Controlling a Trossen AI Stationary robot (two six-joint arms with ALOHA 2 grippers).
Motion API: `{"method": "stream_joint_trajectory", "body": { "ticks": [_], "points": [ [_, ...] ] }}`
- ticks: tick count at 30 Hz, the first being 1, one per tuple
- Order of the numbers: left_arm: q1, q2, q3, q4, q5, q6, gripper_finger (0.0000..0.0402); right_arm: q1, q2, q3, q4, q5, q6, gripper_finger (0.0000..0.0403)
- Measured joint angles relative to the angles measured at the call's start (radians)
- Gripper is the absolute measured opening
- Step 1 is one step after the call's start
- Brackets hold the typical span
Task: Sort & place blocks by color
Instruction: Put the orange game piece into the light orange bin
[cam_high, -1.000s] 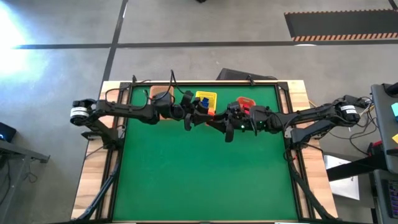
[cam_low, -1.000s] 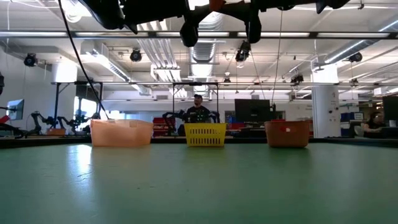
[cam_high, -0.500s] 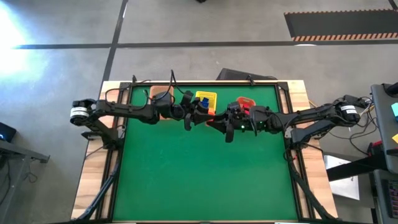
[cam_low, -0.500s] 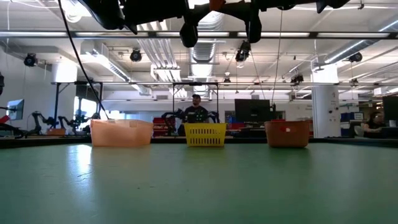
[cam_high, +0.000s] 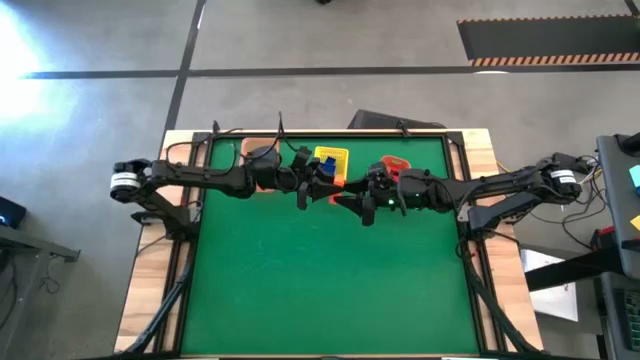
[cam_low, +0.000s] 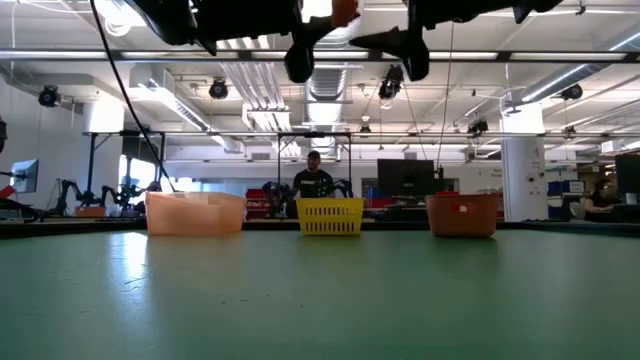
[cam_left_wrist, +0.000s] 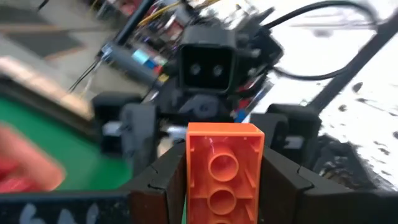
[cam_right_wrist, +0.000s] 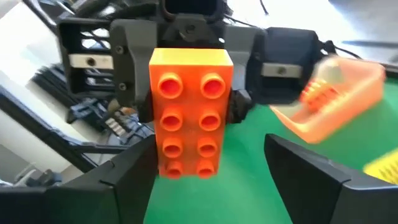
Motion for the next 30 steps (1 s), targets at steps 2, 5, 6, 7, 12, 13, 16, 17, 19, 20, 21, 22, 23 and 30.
{"method": "stream_joint_trajectory", "body": {
  "ticks": [2,5,6,7,12,13,16,17,19,20,21,22,23,30],
  "points": [
    [0.017,-0.012,0.000,-0.077,0.000,0.001,0.0132,-0.010,-0.015,0.000,-0.063,0.002,0.027,0.0282],
    [0.054,-0.037,0.000,-0.244,0.001,0.002,0.0133,-0.025,-0.046,0.000,-0.168,0.011,0.073,0.0282],
    [0.072,-0.046,0.000,-0.309,0.001,0.002,0.0133,-0.028,-0.055,0.000,-0.200,0.022,0.084,0.0281],
    [0.091,-0.057,0.000,-0.388,0.000,0.002,0.0133,-0.028,-0.067,0.000,-0.242,0.034,0.101,0.0278],
    [0.202,-0.092,0.000,-0.789,-0.053,0.004,0.0133,-0.031,-0.115,0.000,-0.408,0.094,0.150,0.0263],
    [0.226,-0.095,0.000,-0.863,-0.074,0.003,0.0133,-0.031,-0.122,0.000,-0.425,0.104,0.155,0.0260],
    [0.304,-0.102,0.000,-1.096,-0.166,0.002,0.0133,-0.032,-0.132,0.000,-0.449,0.110,0.160,0.0254],
    [0.330,-0.102,0.000,-1.165,-0.209,0.003,0.0133,-0.032,-0.134,0.000,-0.446,0.111,0.159,0.0254],
    [0.377,-0.102,-0.008,-1.273,-0.291,0.008,0.0134,-0.032,-0.135,0.000,-0.445,0.113,0.159,0.0254],
    [0.399,-0.102,-0.014,-1.311,-0.320,0.011,0.0134,-0.032,-0.133,0.000,-0.440,0.113,0.160,0.0254],
    [0.419,-0.102,-0.018,-1.334,-0.340,0.016,0.0134,-0.032,-0.132,0.000,-0.442,0.113,0.160,0.0254],
    [0.437,-0.102,-0.023,-1.340,-0.352,0.028,0.0134,-0.032,-0.129,0.000,-0.444,0.113,0.160,0.0254],
    [0.453,-0.102,-0.027,-1.338,-0.355,0.035,0.0134,-0.032,-0.125,0.000,-0.443,0.113,0.160,0.0254],
    [0.500,-0.102,-0.030,-1.333,-0.373,0.056,0.0134,-0.031,-0.109,0.000,-0.444,0.113,0.161,0.0254]
  ]
}}
